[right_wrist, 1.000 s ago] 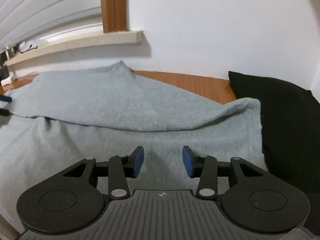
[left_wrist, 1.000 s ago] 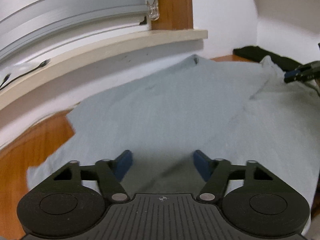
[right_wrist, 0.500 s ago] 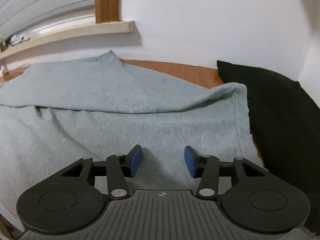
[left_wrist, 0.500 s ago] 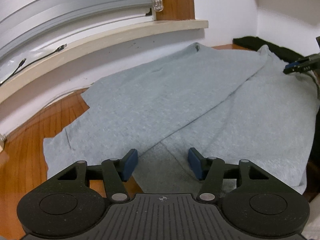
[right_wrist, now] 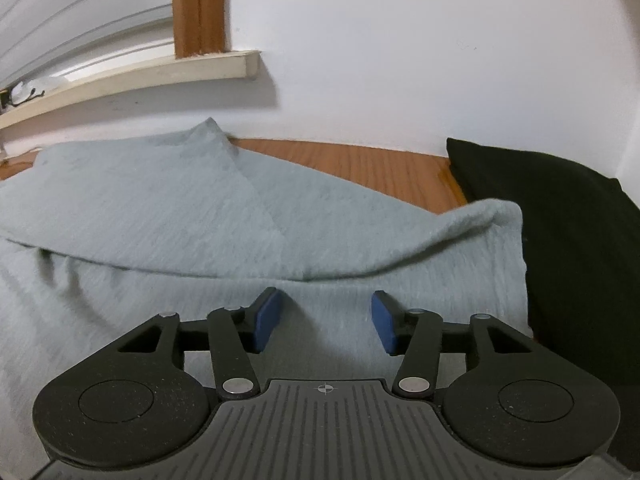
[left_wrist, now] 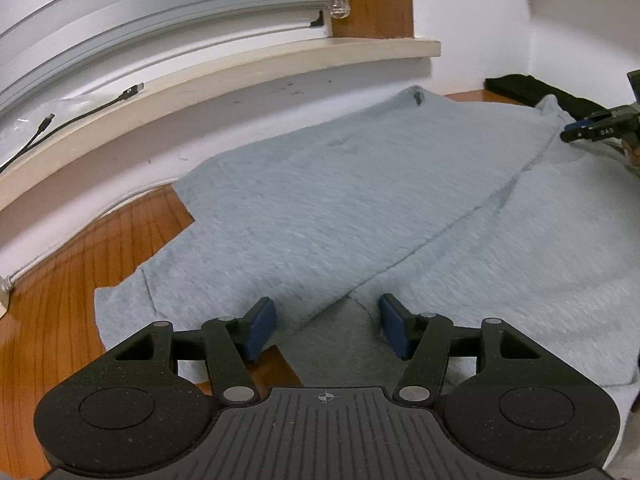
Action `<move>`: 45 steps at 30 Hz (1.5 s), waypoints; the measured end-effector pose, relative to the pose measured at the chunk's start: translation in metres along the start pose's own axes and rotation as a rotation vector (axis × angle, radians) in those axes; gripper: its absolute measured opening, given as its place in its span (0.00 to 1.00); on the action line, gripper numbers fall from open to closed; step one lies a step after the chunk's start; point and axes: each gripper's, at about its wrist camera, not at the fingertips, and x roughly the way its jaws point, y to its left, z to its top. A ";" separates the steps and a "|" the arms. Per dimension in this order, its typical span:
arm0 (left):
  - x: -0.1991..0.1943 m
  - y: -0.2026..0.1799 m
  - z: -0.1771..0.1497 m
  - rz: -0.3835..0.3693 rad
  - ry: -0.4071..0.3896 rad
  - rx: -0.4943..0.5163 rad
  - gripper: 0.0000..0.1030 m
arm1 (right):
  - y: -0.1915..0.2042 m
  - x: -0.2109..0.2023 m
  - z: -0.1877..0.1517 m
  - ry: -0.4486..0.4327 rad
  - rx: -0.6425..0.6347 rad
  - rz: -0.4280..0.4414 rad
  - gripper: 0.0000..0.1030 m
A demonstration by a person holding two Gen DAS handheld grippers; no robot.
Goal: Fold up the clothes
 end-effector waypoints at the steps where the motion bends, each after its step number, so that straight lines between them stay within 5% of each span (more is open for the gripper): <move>1: 0.001 0.001 0.000 -0.001 -0.001 -0.006 0.62 | 0.000 0.003 0.003 0.001 0.000 -0.003 0.50; 16: 0.019 0.042 0.007 0.020 -0.022 -0.075 0.66 | 0.007 0.061 0.043 -0.032 0.001 0.003 0.56; 24: 0.033 0.065 0.015 0.089 -0.031 -0.091 0.69 | 0.014 0.111 0.083 -0.039 -0.009 0.018 0.58; 29: 0.032 0.066 0.019 0.109 -0.013 -0.126 0.72 | 0.024 0.122 0.092 -0.050 -0.050 -0.056 0.74; 35: 0.002 0.039 0.019 0.158 -0.074 -0.098 0.77 | 0.024 0.072 0.079 -0.074 0.011 -0.045 0.74; 42: -0.001 -0.007 0.035 0.022 -0.147 -0.080 0.79 | -0.008 -0.009 0.025 -0.021 -0.022 -0.136 0.73; 45: 0.013 -0.024 0.036 -0.036 -0.141 -0.083 0.83 | -0.030 -0.029 -0.002 0.026 0.002 -0.177 0.58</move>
